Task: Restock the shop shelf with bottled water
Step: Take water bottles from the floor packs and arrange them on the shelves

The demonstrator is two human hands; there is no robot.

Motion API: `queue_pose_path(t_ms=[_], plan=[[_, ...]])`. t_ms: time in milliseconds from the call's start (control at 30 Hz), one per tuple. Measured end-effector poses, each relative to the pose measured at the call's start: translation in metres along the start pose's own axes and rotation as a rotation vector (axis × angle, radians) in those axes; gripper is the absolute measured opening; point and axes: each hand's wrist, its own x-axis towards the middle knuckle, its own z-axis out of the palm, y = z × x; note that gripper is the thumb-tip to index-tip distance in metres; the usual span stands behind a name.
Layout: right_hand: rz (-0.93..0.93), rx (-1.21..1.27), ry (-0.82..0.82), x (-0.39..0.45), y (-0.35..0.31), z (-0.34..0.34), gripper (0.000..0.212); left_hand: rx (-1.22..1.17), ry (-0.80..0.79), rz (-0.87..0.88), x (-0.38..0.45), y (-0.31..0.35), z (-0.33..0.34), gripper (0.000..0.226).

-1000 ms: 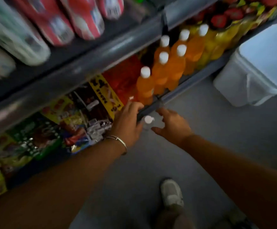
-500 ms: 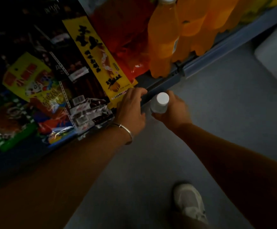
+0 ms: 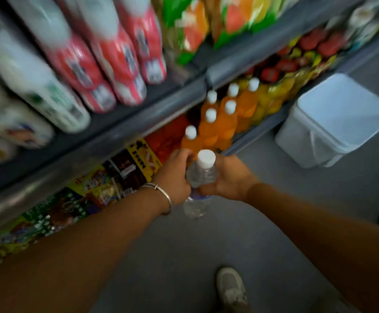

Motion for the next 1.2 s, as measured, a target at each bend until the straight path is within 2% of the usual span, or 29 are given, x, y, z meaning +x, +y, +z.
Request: queue_pose_path(t_ms=[133,233,400,567,700,800,900,1133,1200], plan=[[-0.083,0.029,0.008,-0.026,-0.082,-0.092,0.046,-0.032,-0.02,0.09,-0.029,0.089,-0.083,0.047],[-0.121,0.013,0.03,-0.05,-0.15,-0.164,0.039,-0.052,-0.034,0.157,-0.057,0.157,-0.15,0.057],[-0.237,0.032,0.125,-0.094,-0.266,-0.276,0.036,-0.096,0.019,0.282,-0.105,0.266,-0.255,0.049],[-0.346,0.034,0.181,-0.149,-0.379,-0.37,0.026,-0.134,0.075,0.381,-0.156,0.352,-0.342,0.05],[-0.423,0.043,0.266,-0.188,-0.455,-0.427,0.027,-0.142,0.161,0.461,-0.193,0.41,-0.403,0.054],[-0.451,0.023,0.362,-0.208,-0.502,-0.46,0.022,-0.146,0.207,0.508,-0.22,0.451,-0.445,0.051],[-0.488,0.088,0.389,-0.22,-0.54,-0.491,0.017,-0.156,0.258,0.54,-0.241,0.484,-0.48,0.047],[-0.561,0.059,0.522,-0.229,-0.606,-0.553,0.041,-0.107,0.46,0.56,-0.263,0.538,-0.539,0.03],[-0.58,0.015,0.557,-0.224,-0.621,-0.57,0.039,-0.079,0.522,0.537,-0.262,0.549,-0.553,0.028]])
